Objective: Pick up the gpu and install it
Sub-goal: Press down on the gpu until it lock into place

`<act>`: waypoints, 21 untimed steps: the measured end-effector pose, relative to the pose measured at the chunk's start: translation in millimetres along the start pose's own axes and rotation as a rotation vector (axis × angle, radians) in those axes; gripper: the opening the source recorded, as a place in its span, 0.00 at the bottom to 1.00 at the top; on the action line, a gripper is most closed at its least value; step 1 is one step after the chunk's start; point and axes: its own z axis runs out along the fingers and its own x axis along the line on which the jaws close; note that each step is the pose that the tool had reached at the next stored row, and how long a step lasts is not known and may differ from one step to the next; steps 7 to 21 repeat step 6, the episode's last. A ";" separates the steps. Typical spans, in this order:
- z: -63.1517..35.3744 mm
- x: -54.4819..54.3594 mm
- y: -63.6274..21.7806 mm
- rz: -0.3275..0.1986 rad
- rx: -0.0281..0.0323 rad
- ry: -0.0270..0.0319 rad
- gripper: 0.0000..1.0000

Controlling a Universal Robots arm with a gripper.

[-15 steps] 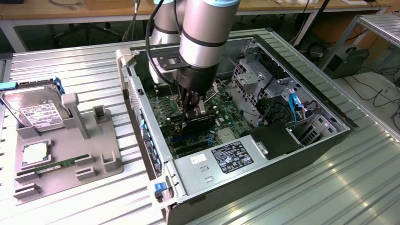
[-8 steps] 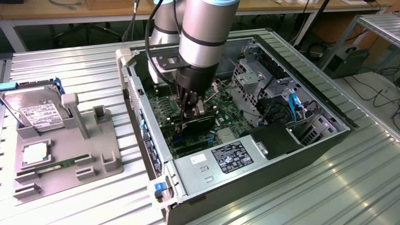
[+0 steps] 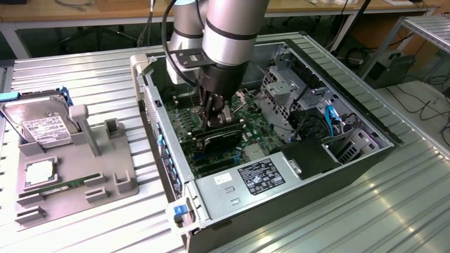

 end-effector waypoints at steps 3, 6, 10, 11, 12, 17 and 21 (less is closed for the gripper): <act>0.0 0.0 0.0 0.000 -0.0001 0.0001 0.11; -0.1 0.0 0.0 0.000 -0.0001 0.0001 0.11; -0.1 0.0 0.0 0.000 -0.0001 0.0001 0.11; -0.1 0.0 0.0 0.000 -0.0001 0.0001 0.11; -0.1 0.0 0.0 0.000 -0.0001 0.0001 0.11; -0.1 0.0 0.0 0.000 -0.0001 0.0001 0.11; -0.1 0.0 0.0 0.000 -0.0001 0.0001 0.11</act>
